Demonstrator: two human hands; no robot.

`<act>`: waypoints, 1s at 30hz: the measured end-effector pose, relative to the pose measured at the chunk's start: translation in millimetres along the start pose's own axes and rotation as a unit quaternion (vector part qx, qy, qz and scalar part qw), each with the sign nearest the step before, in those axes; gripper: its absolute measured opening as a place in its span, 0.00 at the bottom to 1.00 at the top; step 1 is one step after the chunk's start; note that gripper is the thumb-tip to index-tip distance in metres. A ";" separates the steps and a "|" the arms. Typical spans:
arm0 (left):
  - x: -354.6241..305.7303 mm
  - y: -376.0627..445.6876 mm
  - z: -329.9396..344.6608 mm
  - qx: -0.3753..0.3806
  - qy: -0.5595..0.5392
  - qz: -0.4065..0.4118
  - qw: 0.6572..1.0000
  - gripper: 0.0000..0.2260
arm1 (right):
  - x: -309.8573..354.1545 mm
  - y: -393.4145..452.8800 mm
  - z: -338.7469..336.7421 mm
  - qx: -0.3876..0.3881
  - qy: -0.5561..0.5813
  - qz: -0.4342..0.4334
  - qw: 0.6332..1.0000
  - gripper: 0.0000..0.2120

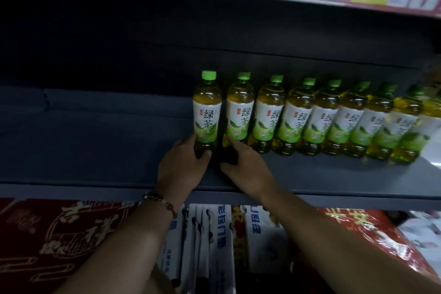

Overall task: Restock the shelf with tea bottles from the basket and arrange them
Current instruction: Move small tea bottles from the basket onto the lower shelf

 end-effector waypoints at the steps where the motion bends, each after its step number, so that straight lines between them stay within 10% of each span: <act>1: -4.9 -6.3 3.2 0.021 0.029 0.000 0.999 0.19 | -4.8 -5.8 -5.1 0.006 -0.038 -0.002 0.999 0.31; 11: -129.3 -65.7 67.3 0.158 0.148 0.187 0.958 0.32 | -74.1 -93.8 -89.6 -0.020 -0.327 0.056 0.943 0.33; 30: -404.7 -210.9 258.1 0.308 0.086 0.468 0.824 0.30 | -290.0 -381.3 -281.8 -0.125 -0.304 0.422 0.845 0.34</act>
Point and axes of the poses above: each hand's wrist, its own y-axis towards the middle knuckle, its own z-axis out of the palm, x = y × z, the point moved 7 cm from there along y, towards the middle knuckle, and after that the axes turned 9 degrees about z, right-handed, at the moved point
